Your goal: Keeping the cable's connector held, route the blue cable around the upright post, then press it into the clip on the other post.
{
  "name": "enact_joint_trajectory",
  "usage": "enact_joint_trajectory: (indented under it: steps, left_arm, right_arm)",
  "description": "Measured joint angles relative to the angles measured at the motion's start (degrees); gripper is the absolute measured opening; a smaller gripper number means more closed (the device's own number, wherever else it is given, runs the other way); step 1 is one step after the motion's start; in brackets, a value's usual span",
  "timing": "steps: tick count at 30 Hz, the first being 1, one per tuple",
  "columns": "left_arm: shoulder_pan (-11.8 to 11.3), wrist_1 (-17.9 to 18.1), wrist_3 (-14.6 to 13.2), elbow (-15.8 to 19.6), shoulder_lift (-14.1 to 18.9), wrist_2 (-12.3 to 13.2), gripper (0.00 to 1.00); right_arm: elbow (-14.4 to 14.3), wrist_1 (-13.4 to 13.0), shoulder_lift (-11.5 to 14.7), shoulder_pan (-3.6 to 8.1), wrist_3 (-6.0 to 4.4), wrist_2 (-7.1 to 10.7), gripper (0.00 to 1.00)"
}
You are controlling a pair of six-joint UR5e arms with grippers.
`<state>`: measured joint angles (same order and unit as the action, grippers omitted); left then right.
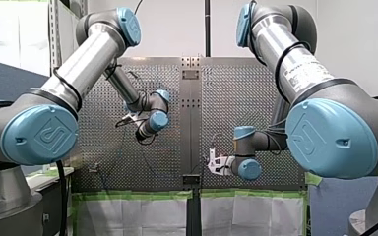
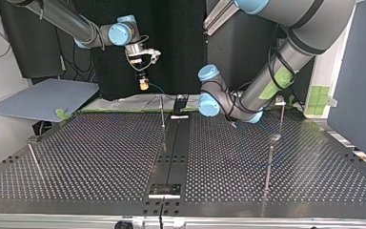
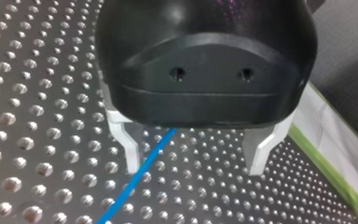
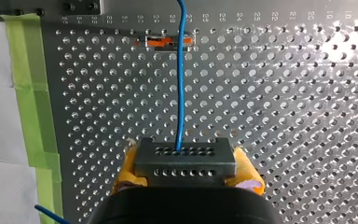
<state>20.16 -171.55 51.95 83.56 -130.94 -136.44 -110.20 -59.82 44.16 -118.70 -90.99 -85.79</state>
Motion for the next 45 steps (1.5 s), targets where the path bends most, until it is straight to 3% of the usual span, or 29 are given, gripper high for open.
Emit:
enact_joint_trajectory:
  steps: [11,19,32,45]
  left_arm:
    - [0.6,-2.8,1.1,0.0,-4.0,-0.2,1.0]
    - [1.5,-4.3,2.2,0.0,-7.5,1.1,1.0]
    - [3.2,-7.4,6.4,0.0,-9.0,3.2,1.0]
    - [4.0,-8.8,11.0,0.0,-11.6,7.0,1.0]
  right_arm:
    - [0.0,0.0,0.0,0.0,-0.07,0.0,0.0]
    - [0.0,0.2,0.0,0.0,-0.08,0.0,0.0]
    - [0.0,0.2,0.0,0.0,-0.09,0.0,0.0]
    - [0.0,0.2,0.0,0.0,-0.09,0.0,0.0]
